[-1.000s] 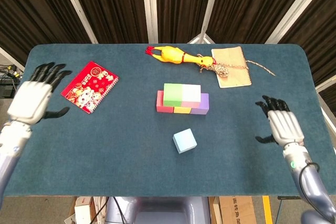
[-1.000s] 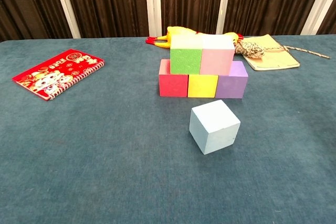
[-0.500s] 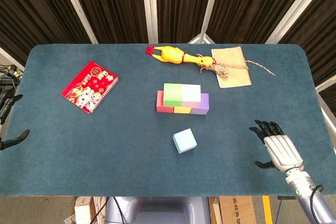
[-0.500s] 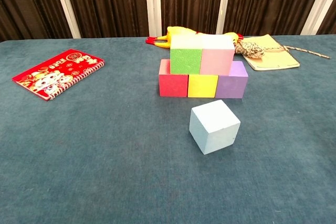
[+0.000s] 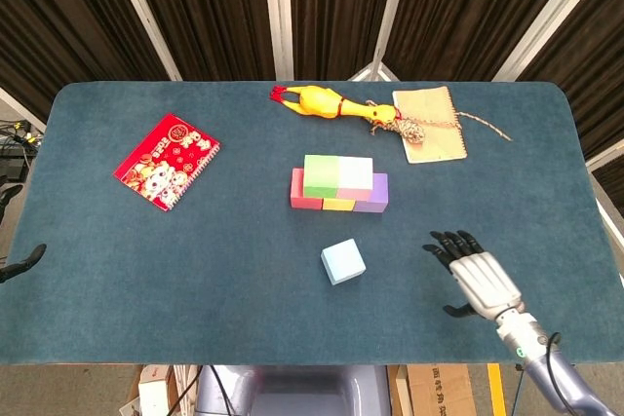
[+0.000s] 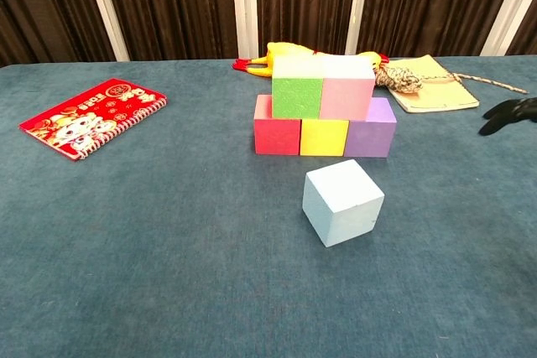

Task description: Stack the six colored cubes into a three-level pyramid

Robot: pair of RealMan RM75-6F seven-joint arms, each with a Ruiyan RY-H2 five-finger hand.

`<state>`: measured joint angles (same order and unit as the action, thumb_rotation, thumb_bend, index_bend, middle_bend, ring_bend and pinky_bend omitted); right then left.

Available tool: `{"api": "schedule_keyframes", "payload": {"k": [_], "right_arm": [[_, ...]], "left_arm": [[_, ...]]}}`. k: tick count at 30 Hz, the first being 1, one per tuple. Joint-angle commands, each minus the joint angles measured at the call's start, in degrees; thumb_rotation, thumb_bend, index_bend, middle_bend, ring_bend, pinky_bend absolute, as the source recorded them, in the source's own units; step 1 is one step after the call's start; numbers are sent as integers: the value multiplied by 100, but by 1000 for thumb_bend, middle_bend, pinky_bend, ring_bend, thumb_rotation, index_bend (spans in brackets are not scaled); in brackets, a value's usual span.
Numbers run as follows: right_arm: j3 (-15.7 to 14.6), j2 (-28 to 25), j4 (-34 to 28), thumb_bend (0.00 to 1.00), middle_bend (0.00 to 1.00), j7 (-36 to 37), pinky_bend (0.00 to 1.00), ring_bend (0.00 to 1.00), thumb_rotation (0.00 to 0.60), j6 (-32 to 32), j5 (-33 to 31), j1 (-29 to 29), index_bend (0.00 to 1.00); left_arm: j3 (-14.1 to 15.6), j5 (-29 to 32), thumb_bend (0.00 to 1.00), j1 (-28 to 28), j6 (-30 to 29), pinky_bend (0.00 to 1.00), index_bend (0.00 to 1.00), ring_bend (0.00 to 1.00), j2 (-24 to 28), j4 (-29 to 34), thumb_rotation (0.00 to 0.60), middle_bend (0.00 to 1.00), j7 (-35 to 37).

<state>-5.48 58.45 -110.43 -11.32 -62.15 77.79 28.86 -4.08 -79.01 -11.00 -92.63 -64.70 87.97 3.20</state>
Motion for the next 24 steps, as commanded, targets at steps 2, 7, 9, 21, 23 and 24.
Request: {"api": "schedule_keyframes", "payload": {"k": [2,7,9,21,23,24], "right_arm": [[174,270,-50,155,67,-312,0,0,600,300,-151,187,146],[412,526,-92,155,67,-667,0,0,600,481,-436,385,126],[575,658,-70,155,67,-834,0,0,600,632,-699,546,125],[972,1006,-191,154,72,-1667,0,0,600,907,-1758,1111,121],[1053,1150,-183,154,83,-1830,0,0,600,948,-1985,1265,121],[1100,1261,-157,154,90,-1921,0,0,600,955,-2125,1358,121]], "left_arm": [[-92,19,242,56,-26,30,165,18,-68,-3,600,59,-140],[-168,38,242,88,-15,30,165,18,-110,9,600,58,-234],[-199,41,243,101,-10,30,165,18,-148,-12,600,58,-279],[-360,123,242,114,96,30,167,18,-296,-136,600,58,-341],[-385,111,243,118,97,30,168,18,-315,-160,600,58,-321],[-402,115,243,119,106,29,168,18,-332,-178,600,57,-325]]}}
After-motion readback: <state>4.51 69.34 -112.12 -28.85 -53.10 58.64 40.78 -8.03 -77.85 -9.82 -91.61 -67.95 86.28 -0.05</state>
